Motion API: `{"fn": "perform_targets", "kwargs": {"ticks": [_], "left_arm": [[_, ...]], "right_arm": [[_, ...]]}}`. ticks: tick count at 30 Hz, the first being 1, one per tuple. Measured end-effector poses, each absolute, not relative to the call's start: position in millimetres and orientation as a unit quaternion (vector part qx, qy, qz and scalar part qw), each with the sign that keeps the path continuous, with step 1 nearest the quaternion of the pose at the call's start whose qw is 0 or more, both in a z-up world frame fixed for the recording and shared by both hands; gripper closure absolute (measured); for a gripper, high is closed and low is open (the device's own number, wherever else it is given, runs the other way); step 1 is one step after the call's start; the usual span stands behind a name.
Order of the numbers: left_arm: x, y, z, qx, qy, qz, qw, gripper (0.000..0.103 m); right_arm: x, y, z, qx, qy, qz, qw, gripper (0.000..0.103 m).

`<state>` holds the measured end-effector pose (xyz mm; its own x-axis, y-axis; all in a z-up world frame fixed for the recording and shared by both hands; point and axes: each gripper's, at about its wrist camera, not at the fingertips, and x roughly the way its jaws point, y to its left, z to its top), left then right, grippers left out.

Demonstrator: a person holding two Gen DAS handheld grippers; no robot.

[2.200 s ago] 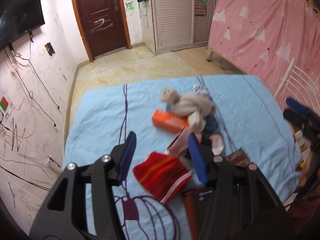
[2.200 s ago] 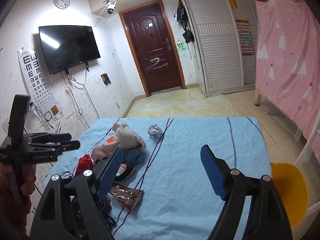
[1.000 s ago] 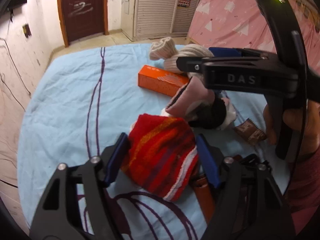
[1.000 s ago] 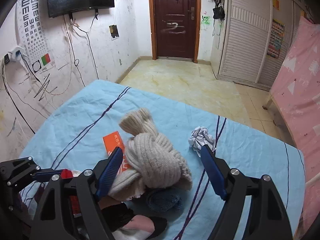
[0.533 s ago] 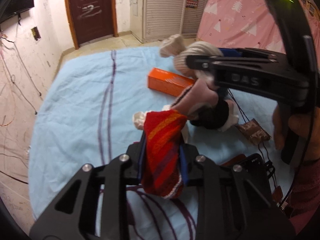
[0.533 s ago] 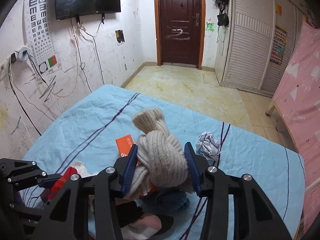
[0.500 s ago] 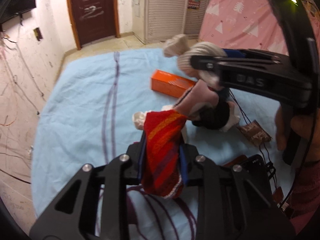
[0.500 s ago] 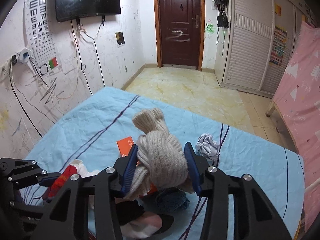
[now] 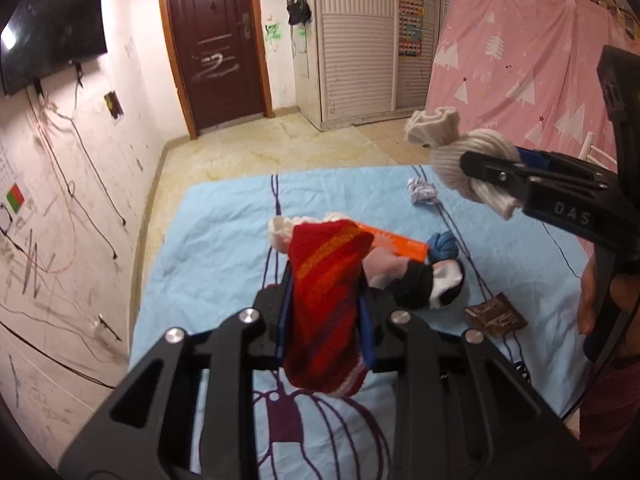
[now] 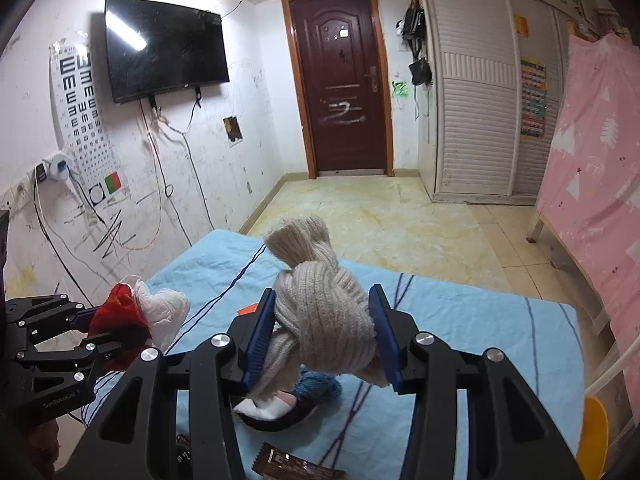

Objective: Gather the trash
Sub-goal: 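Carry the red sock and beige scarf to the yellow bucket and open both tools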

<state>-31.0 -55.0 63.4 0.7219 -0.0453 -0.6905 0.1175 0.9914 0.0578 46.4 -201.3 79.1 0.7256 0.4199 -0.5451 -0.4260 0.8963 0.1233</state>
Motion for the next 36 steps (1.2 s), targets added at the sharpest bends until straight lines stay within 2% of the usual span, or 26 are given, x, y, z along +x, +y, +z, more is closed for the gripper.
{"fn": "perform_targets", "kwargs": {"ticks": [13,28,36], "left_arm": [[-31.6,-122.9,89.9,0.093,0.344,-0.075,0.931,0.077],[-38.1,-247.7,123.0,0.143,0.320,-0.151,0.924,0.077],[-44.4,-315.5,121.0,0.177,0.325,-0.194,0.908,0.077]], "right_arm": [[13.5,-311.5,97.9,0.073,0.253,0.176,0.949,0.062],[-49.6,-475.0,94.5,0.162,0.205,0.058,0.964,0.062],[-62.3,-522.7,82.8,0.194,0.197,0.026,0.961,0.062]]}}
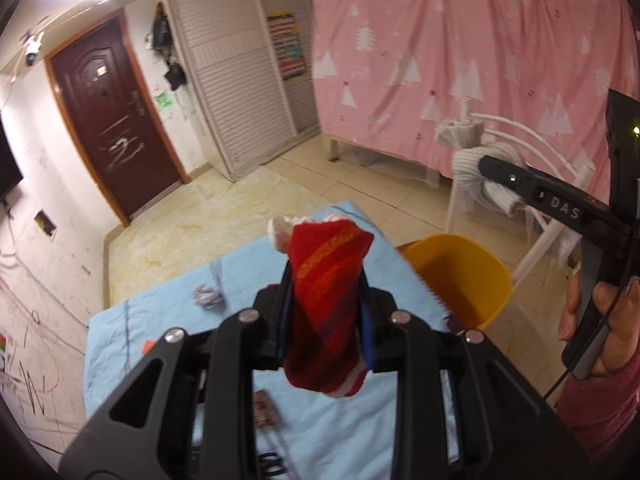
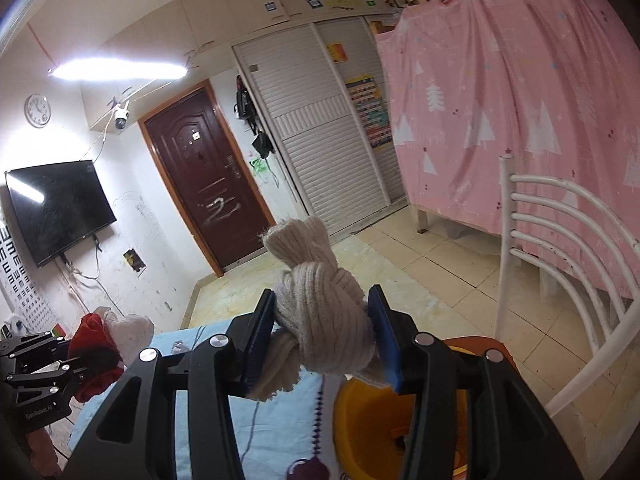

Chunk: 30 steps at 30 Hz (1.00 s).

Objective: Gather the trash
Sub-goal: 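Carry the red sock and beige scarf to the yellow bucket and open both tools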

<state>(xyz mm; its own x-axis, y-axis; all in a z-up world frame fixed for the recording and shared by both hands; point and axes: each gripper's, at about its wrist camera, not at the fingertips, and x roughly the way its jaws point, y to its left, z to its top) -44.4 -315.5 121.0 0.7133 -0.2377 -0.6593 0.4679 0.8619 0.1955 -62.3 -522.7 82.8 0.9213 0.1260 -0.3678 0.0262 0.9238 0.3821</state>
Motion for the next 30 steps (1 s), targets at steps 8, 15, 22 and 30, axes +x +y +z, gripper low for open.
{"fn": "perform_targets", "kwargs": {"ticks": [8,15,22,30], "left_arm": [[-27.1,-375.1,114.4,0.176,0.362,-0.233,0.885,0.077],[1.3,-420.9,99.0,0.162,0.395,-0.253,0.868,0.077],[37.3,-454.9,74.7,0.130,0.439,-0.263,0.849,0.073],[43.8,-460.5,70.1,0.121,0.446,-0.266,0.846,0.059]], "right_arm": [[-46.2,-560.7,50.4,0.214,0.229,-0.021,0.949,0.062],[-25.5,-572.0,16.6,0.229,0.268,-0.032,0.935,0.058],[-26.9,-580.0,8.4,0.239,0.264,-0.051,0.933,0.038],[-27.9,-587.8,3.9,0.250,0.265,-0.058,0.930,0.038]]}}
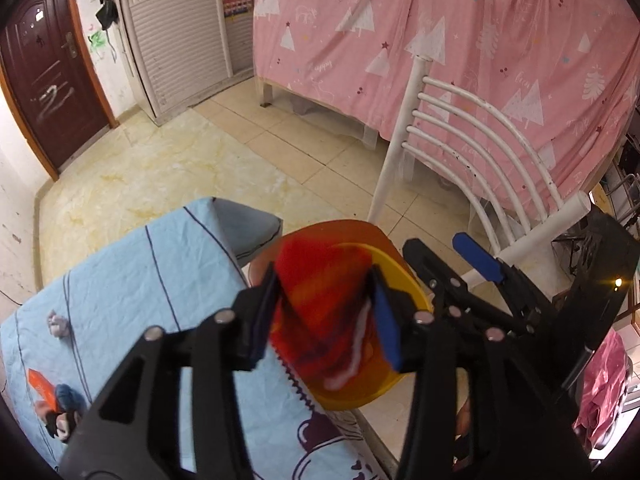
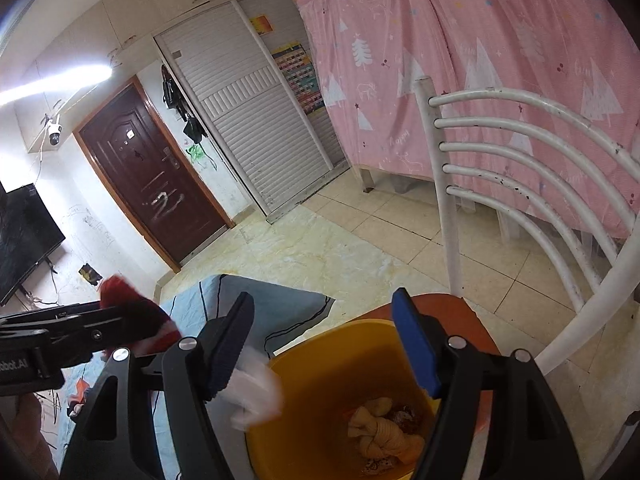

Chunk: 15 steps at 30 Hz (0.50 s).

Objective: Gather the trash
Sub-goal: 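Move both tools back over the bedsheet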

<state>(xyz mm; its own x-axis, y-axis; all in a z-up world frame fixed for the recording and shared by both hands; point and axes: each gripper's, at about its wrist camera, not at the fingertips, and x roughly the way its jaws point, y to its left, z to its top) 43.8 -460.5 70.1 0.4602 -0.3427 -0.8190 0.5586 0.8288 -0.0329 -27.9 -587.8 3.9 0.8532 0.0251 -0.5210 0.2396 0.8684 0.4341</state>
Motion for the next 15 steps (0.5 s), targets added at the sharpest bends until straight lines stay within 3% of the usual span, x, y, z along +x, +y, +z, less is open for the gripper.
{"fn": "perform_targets", "kwargs": {"ticks": [15], "left_arm": [[21.6,-424.0,116.9,0.115,0.403,-0.272,0.866,0.059]], "right_arm": [[-25.2,-569.7,13.1,0.234,0.263,-0.041,0.935,0.038]]}}
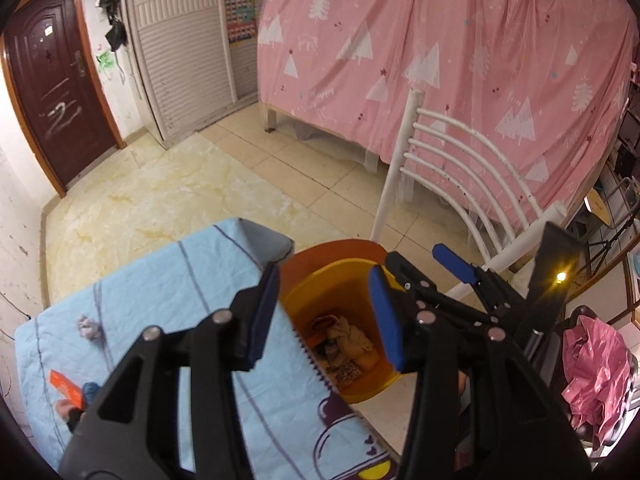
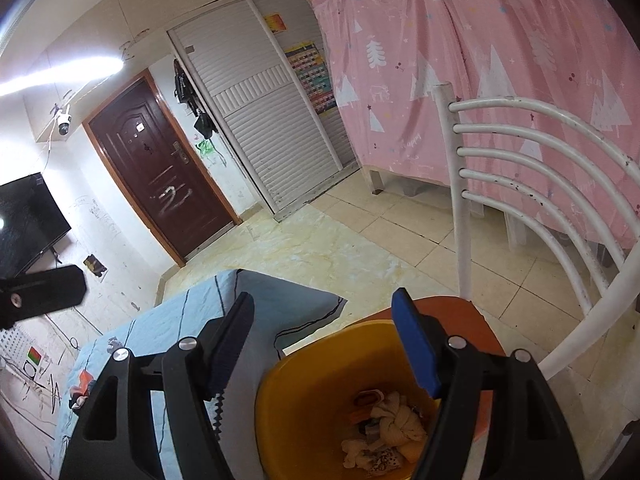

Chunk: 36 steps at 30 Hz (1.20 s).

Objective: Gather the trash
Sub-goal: 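Move both tools back over the bedsheet, then grasp the long orange box with the left tool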

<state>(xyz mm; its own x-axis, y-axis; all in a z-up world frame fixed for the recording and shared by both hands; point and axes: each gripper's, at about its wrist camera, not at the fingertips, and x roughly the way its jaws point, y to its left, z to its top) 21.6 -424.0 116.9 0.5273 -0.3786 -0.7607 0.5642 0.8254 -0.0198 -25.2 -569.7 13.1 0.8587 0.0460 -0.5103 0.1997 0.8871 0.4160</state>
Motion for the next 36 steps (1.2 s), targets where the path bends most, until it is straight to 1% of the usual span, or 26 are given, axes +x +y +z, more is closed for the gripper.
{"fn": "perform_targets", "kwargs": {"ticks": [6,12,19,27,36], "left_arm": [[16.6,-380.2,142.0,0.106,0.380,-0.248,0.885,0.057],[18.0,-335.1,152.6,0.095,0.373,-0.217,0.897,0.056],[14.9,-247.0,160.1,0.073,0.362,-0.163,0.915,0.055],[21.2,-164.2,157.2,0.037,0.366,-0.115,0.923,0.055],[21.8,-114.4,140.9,0.014,0.376,-0.103,0.921,0.055]], "right_arm": [[-25.4,-543.9,24.2,0.207,0.258,-0.023,0.943,0.038],[-33.1,-521.4,36.4,0.186,0.250,-0.009,0.950,0.038],[-39.8,-490.3,51.3,0.164,0.237,0.025,0.957,0.037],[-37.2,-443.4,59.6,0.133,0.245,0.059,0.959,0.036],[-20.5,-404.4,63.7,0.122,0.261,0.081,0.954,0.036]]}}
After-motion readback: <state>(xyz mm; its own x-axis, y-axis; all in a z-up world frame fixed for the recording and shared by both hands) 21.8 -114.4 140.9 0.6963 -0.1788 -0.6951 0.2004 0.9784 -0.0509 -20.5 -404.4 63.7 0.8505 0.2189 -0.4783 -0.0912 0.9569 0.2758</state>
